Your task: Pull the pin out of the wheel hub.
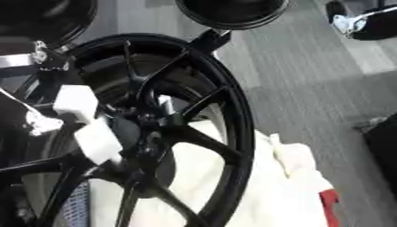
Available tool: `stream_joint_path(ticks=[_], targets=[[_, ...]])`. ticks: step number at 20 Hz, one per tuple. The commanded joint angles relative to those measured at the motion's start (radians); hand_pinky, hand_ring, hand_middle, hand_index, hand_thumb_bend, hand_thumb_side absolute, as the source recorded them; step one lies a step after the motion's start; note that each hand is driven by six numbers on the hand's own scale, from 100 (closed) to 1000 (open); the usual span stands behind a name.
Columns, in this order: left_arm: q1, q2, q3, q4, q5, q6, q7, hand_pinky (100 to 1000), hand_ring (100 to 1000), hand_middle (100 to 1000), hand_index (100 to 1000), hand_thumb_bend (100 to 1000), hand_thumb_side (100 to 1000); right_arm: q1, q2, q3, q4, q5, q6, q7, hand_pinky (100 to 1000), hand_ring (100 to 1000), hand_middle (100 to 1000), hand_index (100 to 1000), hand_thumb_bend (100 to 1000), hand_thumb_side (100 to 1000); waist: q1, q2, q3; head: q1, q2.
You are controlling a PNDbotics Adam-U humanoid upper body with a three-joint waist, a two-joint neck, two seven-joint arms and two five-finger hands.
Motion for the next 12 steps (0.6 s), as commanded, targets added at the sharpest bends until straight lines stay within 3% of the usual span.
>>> stream_joint_path(ticks=[1,5,12], targets=[[-0.014,0.026,0.020,-0.007,0.019,0.003,0.024,623,455,348,542,117,128,-0.006,-0.022,-0.020,0.001,0.005,0.001,-0.006,890,784,713,785,100,289,-0.006,-0.019,0.000,-0.001,-0.010],[-0.004,0.033,0.042,-0.006,0.025,0.004,0.074,585,397,256,437,100,100,-0.006,-0.021,-0.021,0.004,0.002,-0.001,-0.008,890,784,713,785,100,297,-0.007,-0.019,-0.001,-0.003,-0.009],[0.054,0.097,0.183,-0.045,0.071,-0.004,0.177,576,378,219,396,100,100,-0.003,-0.022,-0.025,0.006,0.002,-0.002,-0.011,890,784,713,785,100,305,-0.008,-0.019,0.001,-0.006,-0.006]])
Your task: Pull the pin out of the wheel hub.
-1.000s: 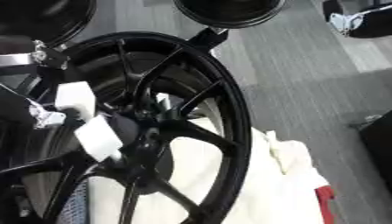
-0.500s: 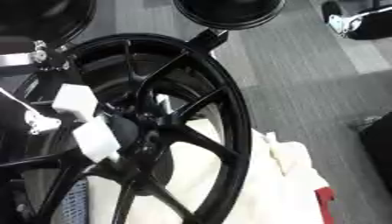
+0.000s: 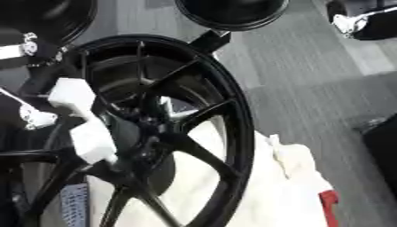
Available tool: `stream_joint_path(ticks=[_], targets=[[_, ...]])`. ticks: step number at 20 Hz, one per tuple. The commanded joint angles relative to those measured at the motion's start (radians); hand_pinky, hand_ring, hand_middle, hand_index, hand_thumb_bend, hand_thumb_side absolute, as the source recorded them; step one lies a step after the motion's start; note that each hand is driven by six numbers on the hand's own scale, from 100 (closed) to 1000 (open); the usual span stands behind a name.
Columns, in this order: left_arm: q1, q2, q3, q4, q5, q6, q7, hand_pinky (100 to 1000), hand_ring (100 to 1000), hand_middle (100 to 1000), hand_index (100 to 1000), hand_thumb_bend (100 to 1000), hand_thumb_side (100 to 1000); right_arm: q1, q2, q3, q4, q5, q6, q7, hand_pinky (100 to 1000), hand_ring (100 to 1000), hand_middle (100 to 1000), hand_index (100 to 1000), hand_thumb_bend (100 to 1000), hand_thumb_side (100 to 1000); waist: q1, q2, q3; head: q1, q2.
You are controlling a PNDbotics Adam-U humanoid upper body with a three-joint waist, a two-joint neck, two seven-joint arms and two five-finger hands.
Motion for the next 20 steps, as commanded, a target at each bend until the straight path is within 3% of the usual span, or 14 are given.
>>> stream_joint_path(ticks=[1,3,4,5,9,16,19,20], targets=[[0.005,0.065,0.097,-0.026,0.029,-0.006,0.041,576,377,218,396,100,100,-0.005,-0.023,-0.020,0.000,0.003,0.001,-0.006,890,784,713,785,100,305,-0.007,-0.019,0.002,-0.004,-0.005],[0.018,0.082,0.150,-0.034,0.048,-0.011,0.062,573,374,213,393,100,100,-0.003,-0.024,-0.021,0.001,0.003,0.001,-0.007,890,784,713,786,100,305,-0.008,-0.019,0.005,-0.005,-0.005],[0.024,0.089,0.178,-0.033,0.057,-0.014,0.075,569,371,210,393,100,273,-0.002,-0.025,-0.022,0.002,0.003,0.001,-0.008,891,785,714,786,100,302,-0.009,-0.019,0.007,-0.007,-0.005],[0.033,0.096,0.208,-0.029,0.068,-0.017,0.090,569,371,210,393,100,100,-0.002,-0.025,-0.024,0.002,0.004,0.001,-0.009,891,785,714,786,100,302,-0.010,-0.020,0.008,-0.008,-0.004],[0.096,0.141,0.334,0.057,0.091,-0.036,0.163,578,378,211,405,100,100,0.001,-0.028,-0.035,-0.001,0.005,0.002,-0.016,892,785,714,786,100,288,-0.014,-0.019,0.014,-0.012,-0.004],[0.229,0.189,0.528,0.365,0.143,-0.102,0.322,609,422,239,454,100,122,0.017,-0.032,-0.058,-0.003,0.009,0.008,-0.030,894,785,715,786,100,274,-0.022,-0.018,0.022,-0.019,-0.004],[0.265,0.196,0.577,0.465,0.153,-0.142,0.347,653,483,320,541,100,119,0.019,-0.032,-0.064,-0.003,0.008,0.009,-0.035,894,785,715,786,100,272,-0.026,-0.018,0.028,-0.022,-0.005],[0.274,0.198,0.586,0.487,0.154,-0.154,0.351,691,539,403,623,100,109,0.019,-0.032,-0.066,-0.003,0.008,0.009,-0.036,894,785,715,786,100,269,-0.027,-0.018,0.029,-0.023,-0.006]])
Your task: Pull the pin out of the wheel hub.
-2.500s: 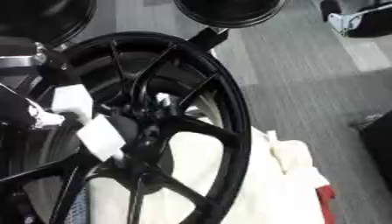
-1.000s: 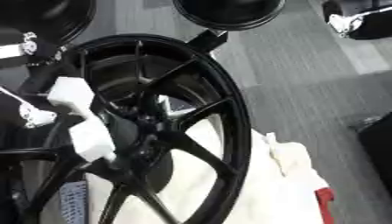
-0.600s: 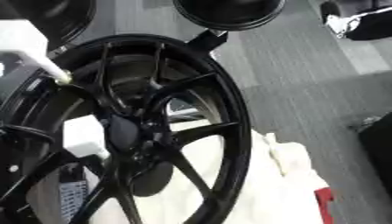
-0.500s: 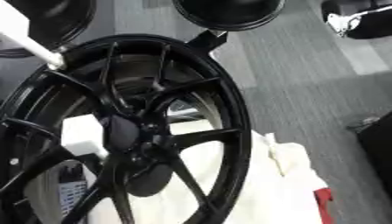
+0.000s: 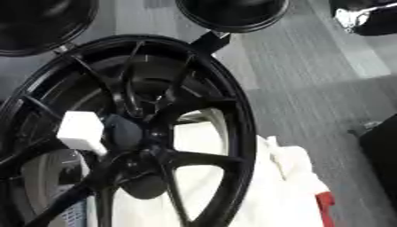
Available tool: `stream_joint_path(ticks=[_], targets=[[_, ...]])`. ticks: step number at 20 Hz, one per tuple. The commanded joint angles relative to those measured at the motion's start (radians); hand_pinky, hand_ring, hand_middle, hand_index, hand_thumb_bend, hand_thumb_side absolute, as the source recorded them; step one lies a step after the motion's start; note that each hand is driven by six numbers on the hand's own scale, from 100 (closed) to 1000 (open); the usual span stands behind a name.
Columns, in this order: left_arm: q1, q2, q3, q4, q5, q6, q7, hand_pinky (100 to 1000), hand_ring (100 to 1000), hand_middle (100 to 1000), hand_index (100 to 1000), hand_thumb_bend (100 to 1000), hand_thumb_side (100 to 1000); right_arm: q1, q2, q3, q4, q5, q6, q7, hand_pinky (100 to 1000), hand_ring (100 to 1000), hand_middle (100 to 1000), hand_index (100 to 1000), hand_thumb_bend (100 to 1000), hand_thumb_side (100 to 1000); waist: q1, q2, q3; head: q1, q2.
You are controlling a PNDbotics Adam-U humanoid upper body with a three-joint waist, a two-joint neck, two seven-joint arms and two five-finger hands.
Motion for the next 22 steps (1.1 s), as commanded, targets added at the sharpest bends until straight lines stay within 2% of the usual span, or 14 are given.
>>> stream_joint_path(ticks=[1,2,5,7,8,13,22], targets=[[0.012,0.058,0.058,0.074,0.009,-0.038,0.017,736,613,490,704,100,128,-0.008,-0.032,-0.023,-0.007,0.004,0.000,-0.009,894,785,715,786,100,268,-0.004,-0.018,0.002,-0.005,-0.006],[0.021,0.059,0.063,0.088,0.005,-0.046,0.010,781,713,586,780,100,154,-0.009,-0.032,-0.024,-0.007,0.004,0.000,-0.009,894,786,715,786,100,266,-0.004,-0.018,0.003,-0.004,-0.007],[0.046,0.063,0.082,0.128,-0.026,-0.059,-0.019,844,824,725,865,100,248,-0.009,-0.033,-0.025,-0.008,0.004,0.000,-0.010,895,786,716,786,100,264,-0.008,-0.019,0.002,-0.005,-0.007],[0.055,0.061,0.094,0.151,-0.048,-0.062,-0.029,869,851,776,904,243,505,-0.008,-0.034,-0.028,-0.008,0.004,0.000,-0.011,895,786,716,786,100,262,-0.009,-0.019,0.002,-0.006,-0.008],[0.057,0.059,0.099,0.159,-0.055,-0.064,-0.032,868,850,777,907,257,539,-0.007,-0.034,-0.029,-0.008,0.004,0.000,-0.012,895,786,716,786,100,261,-0.009,-0.019,0.001,-0.006,-0.008],[0.060,0.050,0.120,0.190,-0.035,-0.076,-0.009,839,825,745,874,100,544,-0.006,-0.034,-0.034,-0.007,0.003,0.001,-0.015,895,782,713,786,100,258,-0.011,-0.023,0.003,-0.006,-0.008],[0.055,0.041,0.123,0.181,0.033,-0.080,0.047,803,769,656,823,100,574,-0.008,-0.035,-0.036,-0.007,0.004,-0.001,-0.018,896,780,710,786,100,241,-0.012,-0.028,0.002,-0.005,-0.009]])
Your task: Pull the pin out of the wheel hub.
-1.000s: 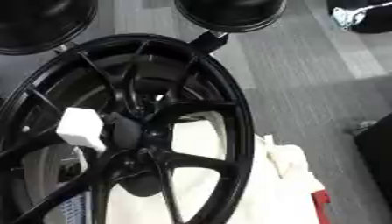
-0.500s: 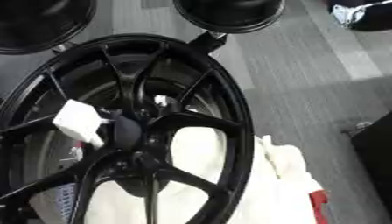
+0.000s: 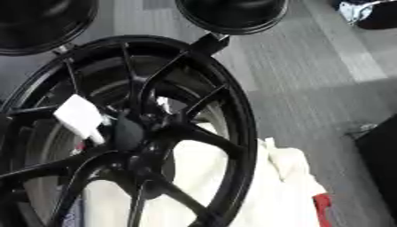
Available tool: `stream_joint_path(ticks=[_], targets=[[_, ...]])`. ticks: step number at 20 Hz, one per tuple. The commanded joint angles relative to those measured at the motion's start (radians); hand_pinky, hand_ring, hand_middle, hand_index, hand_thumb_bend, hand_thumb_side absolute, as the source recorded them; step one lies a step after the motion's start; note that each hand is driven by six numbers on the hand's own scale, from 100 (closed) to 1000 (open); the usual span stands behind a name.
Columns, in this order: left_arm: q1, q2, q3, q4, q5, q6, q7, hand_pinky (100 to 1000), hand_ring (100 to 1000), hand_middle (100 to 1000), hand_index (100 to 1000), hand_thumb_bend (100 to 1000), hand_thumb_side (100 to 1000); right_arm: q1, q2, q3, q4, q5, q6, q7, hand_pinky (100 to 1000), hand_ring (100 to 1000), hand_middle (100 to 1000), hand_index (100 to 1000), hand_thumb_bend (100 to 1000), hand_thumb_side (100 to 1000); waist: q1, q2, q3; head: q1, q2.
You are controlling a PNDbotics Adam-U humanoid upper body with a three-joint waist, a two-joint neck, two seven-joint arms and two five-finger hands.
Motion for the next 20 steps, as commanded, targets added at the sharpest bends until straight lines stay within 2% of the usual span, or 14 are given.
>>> stream_joint_path(ticks=[1,10,20], targets=[[-0.016,0.031,0.025,-0.018,0.030,-0.010,0.032,799,764,649,820,100,584,-0.011,-0.035,-0.019,-0.007,0.003,0.001,-0.006,895,779,709,786,100,237,-0.001,-0.023,0.000,-0.001,-0.008],[-0.027,0.006,0.026,-0.085,0.149,-0.076,0.167,773,737,610,798,100,641,-0.014,-0.036,-0.021,-0.009,0.006,0.004,-0.016,896,774,703,786,100,203,-0.006,-0.025,-0.001,0.000,-0.011],[-0.012,-0.071,0.028,-0.265,0.285,-0.146,0.331,764,735,609,799,100,659,-0.024,-0.033,-0.023,-0.017,-0.001,0.003,-0.024,896,772,699,786,100,182,-0.015,-0.023,-0.001,0.006,-0.011]])
